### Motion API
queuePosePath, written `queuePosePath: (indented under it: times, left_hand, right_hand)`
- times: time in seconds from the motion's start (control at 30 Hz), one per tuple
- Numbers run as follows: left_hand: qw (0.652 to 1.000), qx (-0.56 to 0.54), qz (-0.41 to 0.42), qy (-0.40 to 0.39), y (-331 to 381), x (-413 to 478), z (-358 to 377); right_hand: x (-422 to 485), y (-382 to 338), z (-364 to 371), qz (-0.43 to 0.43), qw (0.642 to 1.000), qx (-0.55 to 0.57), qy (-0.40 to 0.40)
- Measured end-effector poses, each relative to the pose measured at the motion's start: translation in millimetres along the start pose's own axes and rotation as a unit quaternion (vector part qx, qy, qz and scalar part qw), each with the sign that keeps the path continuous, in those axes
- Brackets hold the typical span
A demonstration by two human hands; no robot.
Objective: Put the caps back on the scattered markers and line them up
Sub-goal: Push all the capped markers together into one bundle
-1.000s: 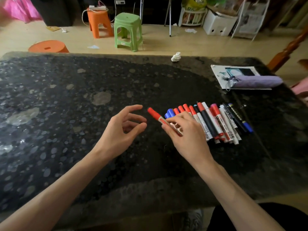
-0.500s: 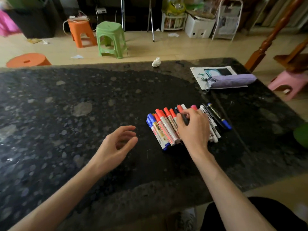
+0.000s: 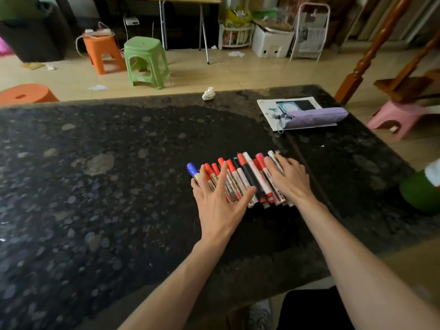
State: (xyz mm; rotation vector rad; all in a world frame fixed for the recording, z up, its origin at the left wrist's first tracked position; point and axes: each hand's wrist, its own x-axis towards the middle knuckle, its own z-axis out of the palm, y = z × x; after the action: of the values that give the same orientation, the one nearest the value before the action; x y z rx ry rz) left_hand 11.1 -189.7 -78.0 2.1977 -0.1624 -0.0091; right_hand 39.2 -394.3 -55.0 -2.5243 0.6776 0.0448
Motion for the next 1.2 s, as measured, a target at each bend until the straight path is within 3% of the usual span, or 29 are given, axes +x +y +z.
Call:
queuePosePath:
  times: [0.1, 0.6, 1.0, 1.2]
  left_hand:
    - [0.998, 0.048, 0.025, 0.033, -0.9, -1.2, 6.9]
    - [0.991, 0.134, -0.004, 0.009, -33.4, 5.3, -35.6]
    - [0.979, 0.198, -0.014, 0.040, -129.4, 4.9, -169.6]
    - [0.982, 0.187, -0.028, 0.028, -142.8, 0.3, -190.3]
  right_hand:
    - [-9.4, -15.1, 10.5, -0.015, 0.999, -0.029, 0.001]
    - [-26.2, -87.4, 39.3, 0.025, 0.998, -0.057, -0.031]
    - [-86.3, -210.7, 126.8, -0.066, 0.995, -0.049, -0.063]
    - [-88.9, -212.4, 136.0, -0.123, 0.990, -0.046, -0.057]
